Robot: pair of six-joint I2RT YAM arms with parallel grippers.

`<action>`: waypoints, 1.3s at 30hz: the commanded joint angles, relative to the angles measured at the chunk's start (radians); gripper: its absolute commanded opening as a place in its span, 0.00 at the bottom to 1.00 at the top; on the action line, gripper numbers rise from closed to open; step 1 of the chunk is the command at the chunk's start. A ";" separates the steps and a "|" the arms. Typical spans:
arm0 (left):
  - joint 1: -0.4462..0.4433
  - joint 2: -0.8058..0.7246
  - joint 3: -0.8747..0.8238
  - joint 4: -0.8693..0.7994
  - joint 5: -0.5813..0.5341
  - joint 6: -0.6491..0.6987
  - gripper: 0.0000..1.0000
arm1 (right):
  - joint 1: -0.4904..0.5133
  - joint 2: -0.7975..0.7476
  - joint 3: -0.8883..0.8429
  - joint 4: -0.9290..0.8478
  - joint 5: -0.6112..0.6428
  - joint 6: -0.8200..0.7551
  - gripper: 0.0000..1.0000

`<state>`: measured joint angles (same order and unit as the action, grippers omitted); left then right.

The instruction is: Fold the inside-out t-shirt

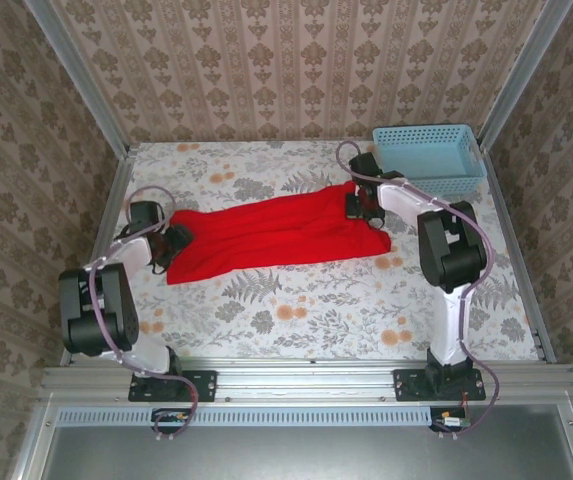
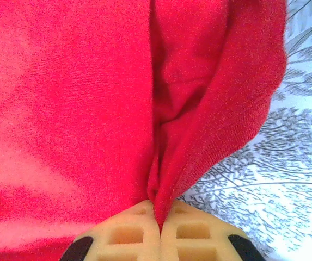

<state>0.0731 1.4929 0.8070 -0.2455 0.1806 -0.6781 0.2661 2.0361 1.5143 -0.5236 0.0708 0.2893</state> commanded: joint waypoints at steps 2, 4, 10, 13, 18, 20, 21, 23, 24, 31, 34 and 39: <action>-0.001 -0.092 -0.003 -0.119 -0.075 0.049 0.64 | 0.014 -0.113 -0.010 0.011 0.053 -0.102 0.00; -0.002 -0.096 -0.011 -0.128 -0.100 0.065 0.64 | 0.033 -0.131 0.001 -0.007 0.093 -0.129 0.00; -0.015 0.012 -0.001 -0.133 -0.090 0.090 0.59 | 0.071 -0.175 0.033 -0.078 0.201 -0.180 0.00; -0.060 0.060 0.013 -0.137 -0.094 0.095 0.54 | 0.072 -0.188 0.053 -0.103 0.231 -0.201 0.00; -0.133 0.077 -0.009 -0.111 -0.085 0.061 0.43 | 0.081 -0.215 0.111 -0.161 0.293 -0.260 0.00; -0.179 0.074 -0.023 -0.096 -0.065 0.041 0.39 | 0.082 -0.227 0.133 -0.181 0.317 -0.286 0.00; -0.206 0.070 -0.032 -0.088 -0.061 0.030 0.37 | 0.082 -0.231 0.144 -0.191 0.326 -0.296 0.00; -0.264 0.058 -0.061 -0.065 -0.046 -0.003 0.34 | 0.082 -0.238 0.171 -0.214 0.349 -0.322 0.00; -0.292 0.050 -0.075 -0.053 -0.033 -0.022 0.32 | 0.083 -0.239 0.184 -0.226 0.356 -0.329 0.00; -0.447 -0.091 -0.168 -0.062 -0.092 -0.110 0.30 | 0.131 -0.250 0.235 -0.274 0.344 -0.374 0.00; -0.435 -0.143 -0.193 -0.066 -0.113 -0.101 0.31 | 0.178 -0.229 0.255 -0.304 0.347 -0.371 0.00; -0.382 -0.152 -0.225 -0.020 -0.076 -0.087 0.29 | 0.298 -0.203 0.296 -0.341 0.343 -0.344 0.00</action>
<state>-0.3370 1.3510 0.6098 -0.2859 0.0967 -0.7494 0.4931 1.8191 1.7542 -0.8078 0.3923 -0.0566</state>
